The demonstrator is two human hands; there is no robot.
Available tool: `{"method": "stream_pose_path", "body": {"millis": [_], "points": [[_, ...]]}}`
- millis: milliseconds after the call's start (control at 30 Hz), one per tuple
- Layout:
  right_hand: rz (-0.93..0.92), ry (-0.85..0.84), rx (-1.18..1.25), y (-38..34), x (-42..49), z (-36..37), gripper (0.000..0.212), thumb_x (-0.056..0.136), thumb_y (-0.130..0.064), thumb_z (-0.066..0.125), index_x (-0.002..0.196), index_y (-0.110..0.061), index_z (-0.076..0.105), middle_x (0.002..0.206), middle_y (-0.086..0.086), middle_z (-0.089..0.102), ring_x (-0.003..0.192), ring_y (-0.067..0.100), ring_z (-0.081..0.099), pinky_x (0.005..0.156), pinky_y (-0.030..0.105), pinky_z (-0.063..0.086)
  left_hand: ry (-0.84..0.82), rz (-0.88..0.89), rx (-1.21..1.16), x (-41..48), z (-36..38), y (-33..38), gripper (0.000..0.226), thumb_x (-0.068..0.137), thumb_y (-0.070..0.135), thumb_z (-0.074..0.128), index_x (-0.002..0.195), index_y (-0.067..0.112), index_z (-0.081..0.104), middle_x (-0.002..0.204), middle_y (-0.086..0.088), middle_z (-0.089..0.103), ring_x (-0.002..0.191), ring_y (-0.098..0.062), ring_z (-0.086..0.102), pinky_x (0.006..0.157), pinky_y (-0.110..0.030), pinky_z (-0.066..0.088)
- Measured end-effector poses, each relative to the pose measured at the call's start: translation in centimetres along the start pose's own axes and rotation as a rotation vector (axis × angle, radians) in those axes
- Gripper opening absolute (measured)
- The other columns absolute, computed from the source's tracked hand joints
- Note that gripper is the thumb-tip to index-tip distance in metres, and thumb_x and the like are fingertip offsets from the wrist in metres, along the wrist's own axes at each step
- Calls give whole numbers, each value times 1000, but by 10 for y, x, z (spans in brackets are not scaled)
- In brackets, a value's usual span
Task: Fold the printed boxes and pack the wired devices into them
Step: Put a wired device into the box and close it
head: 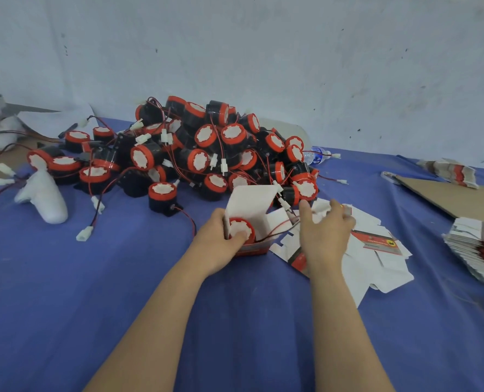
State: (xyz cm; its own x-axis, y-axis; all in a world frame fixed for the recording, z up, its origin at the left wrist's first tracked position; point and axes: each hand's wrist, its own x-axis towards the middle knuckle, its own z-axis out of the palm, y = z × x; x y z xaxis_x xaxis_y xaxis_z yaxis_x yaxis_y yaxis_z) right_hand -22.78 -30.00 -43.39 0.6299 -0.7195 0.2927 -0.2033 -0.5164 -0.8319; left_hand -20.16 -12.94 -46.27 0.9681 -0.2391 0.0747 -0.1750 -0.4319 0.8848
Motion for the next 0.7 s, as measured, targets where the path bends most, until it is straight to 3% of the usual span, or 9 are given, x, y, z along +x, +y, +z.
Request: {"method": "stream_pose_path", "body": {"millis": [67, 167, 233, 300, 367, 433, 500, 633, 700], "points": [[68, -32, 38, 5, 6, -4, 57, 95, -41, 54, 139, -6, 45, 138, 13, 49, 127, 26, 43, 99, 32, 36, -39, 68, -2, -1, 1, 2, 31, 94, 26, 57, 120, 27, 41, 126, 4, 49, 111, -12, 50, 91, -28, 44], [-112, 56, 145, -4, 2, -6, 36, 98, -30, 51, 126, -9, 61, 120, 6, 64, 109, 8, 56, 87, 13, 36, -34, 161, 7, -2, 2, 3, 43, 96, 24, 56, 135, 22, 39, 138, 4, 37, 120, -9, 43, 103, -30, 40], [-206, 58, 286, -14, -4, -6, 34, 98, -27, 50, 128, -14, 60, 93, -1, 69, 83, -13, 56, 73, -3, 34, -46, 184, 4, -3, 1, 3, 44, 97, 27, 54, 138, 26, 38, 137, 8, 36, 119, -5, 40, 103, -26, 37], [-215, 14, 438, -23, -11, -6, 37, 97, -28, 53, 134, -22, 53, 68, -7, 64, 67, -10, 58, 66, -2, 39, -32, 177, -37, -2, 2, 3, 38, 97, 32, 53, 134, 34, 40, 126, 15, 43, 111, -1, 44, 92, -20, 42], [-174, -90, 599, -28, -17, -6, 30, 95, -23, 57, 123, -29, 50, 72, -11, 70, 74, -4, 66, 74, 7, 48, 37, 110, -120, -2, 1, 5, 25, 97, 35, 53, 116, 46, 42, 104, 28, 49, 90, 5, 52, 63, -11, 44], [-168, -165, 681, -31, -21, -4, 17, 95, -12, 55, 106, -25, 56, 86, -9, 73, 85, 4, 70, 83, 18, 54, 88, 59, -195, -1, 1, 4, 20, 95, 36, 56, 104, 50, 43, 91, 36, 49, 81, 7, 52, 48, -11, 40], [-219, -206, 644, -32, -25, -4, 21, 95, -5, 52, 100, -23, 61, 83, -10, 72, 83, 2, 70, 78, 16, 55, 109, 46, -220, 1, 3, 2, 20, 94, 37, 57, 104, 48, 45, 93, 34, 50, 84, 7, 51, 56, -12, 40], [-344, -370, 579, -28, -26, -4, 44, 93, -3, 55, 123, -36, 51, 92, -4, 67, 89, -1, 65, 75, 7, 46, 201, -9, -221, 5, 4, -3, 19, 93, 34, 59, 108, 37, 49, 91, 26, 51, 88, -2, 51, 65, -16, 43], [-385, -361, 522, -27, -28, -3, 36, 95, -10, 56, 113, -41, 56, 82, -12, 67, 83, -1, 65, 73, 9, 48, 248, -33, -186, 6, 4, -4, 23, 92, 34, 60, 110, 34, 46, 89, 24, 48, 82, -2, 48, 65, -27, 48]]}}
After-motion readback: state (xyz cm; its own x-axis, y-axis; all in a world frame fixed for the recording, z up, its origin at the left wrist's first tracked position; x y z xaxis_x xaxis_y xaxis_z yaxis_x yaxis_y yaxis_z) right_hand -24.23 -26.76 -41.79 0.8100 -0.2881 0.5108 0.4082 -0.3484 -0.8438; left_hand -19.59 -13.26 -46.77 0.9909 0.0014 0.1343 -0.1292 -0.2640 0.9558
